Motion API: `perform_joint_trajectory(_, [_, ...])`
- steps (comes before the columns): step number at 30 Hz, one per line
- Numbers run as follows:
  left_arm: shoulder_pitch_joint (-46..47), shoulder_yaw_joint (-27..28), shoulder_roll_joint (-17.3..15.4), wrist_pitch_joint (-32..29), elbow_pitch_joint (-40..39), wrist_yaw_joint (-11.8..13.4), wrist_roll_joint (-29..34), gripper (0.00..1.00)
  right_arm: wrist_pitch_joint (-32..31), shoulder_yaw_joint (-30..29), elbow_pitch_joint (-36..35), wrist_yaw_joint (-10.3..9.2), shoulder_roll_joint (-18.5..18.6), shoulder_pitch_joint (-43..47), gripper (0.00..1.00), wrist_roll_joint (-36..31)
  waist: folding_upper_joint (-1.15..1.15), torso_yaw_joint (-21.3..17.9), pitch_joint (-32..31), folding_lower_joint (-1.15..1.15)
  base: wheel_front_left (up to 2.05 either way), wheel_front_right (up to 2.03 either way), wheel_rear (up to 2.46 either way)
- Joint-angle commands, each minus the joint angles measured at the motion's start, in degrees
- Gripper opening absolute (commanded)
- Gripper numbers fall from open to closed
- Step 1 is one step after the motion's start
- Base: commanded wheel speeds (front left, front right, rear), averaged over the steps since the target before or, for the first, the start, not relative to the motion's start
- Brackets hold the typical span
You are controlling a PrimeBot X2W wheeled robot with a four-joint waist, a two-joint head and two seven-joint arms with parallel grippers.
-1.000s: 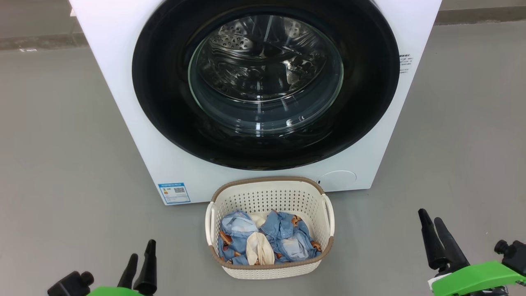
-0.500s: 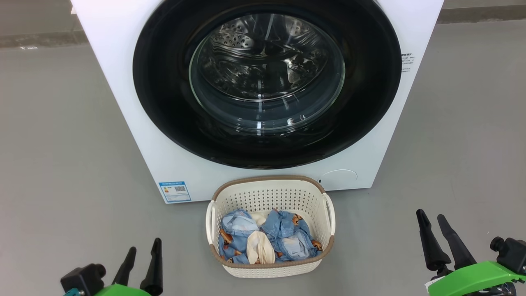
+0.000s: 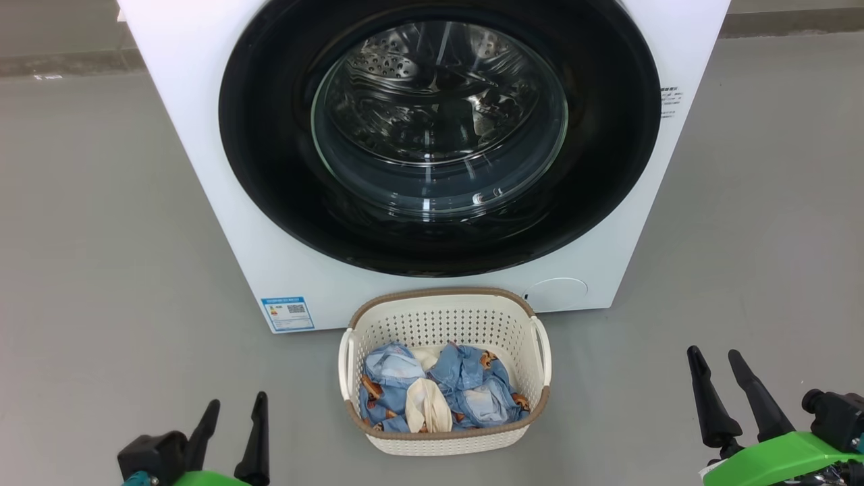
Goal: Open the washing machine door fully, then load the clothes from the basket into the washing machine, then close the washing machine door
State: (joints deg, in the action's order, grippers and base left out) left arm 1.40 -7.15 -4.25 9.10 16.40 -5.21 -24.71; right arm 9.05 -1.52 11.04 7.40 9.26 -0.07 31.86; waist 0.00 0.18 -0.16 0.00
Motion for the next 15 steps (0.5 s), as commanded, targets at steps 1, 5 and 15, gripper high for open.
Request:
perform_joint_trajectory(1, [2.36, 1.06, -1.37, 1.0, -1.48, 0.65, 2.68, 1.0, 1.07, 0.88, -1.3, 0.07, 1.4, -1.37, 1.0, -2.33, 0.0, 0.05, 0.01, 0.0, 0.0, 0.0, 0.0])
perform_joint_trajectory(5, [2.45, 0.65, -1.54, 1.67, -1.82, 0.96, 5.65, 1.0, 1.74, 1.26, -1.15, 0.07, 1.66, -1.25, 1.0, -4.82, 0.0, 0.2, 0.11, 0.0, 0.0, 0.0, 0.0])
perform_joint_trajectory(15, [2.28, 0.31, -2.02, 3.18, -2.04, 1.77, 12.08, 1.0, 3.25, 0.48, -1.07, 0.08, 1.32, -0.71, 1.0, -10.36, 0.0, 0.37, 0.06, 0.0, 0.0, 0.0, 0.0])
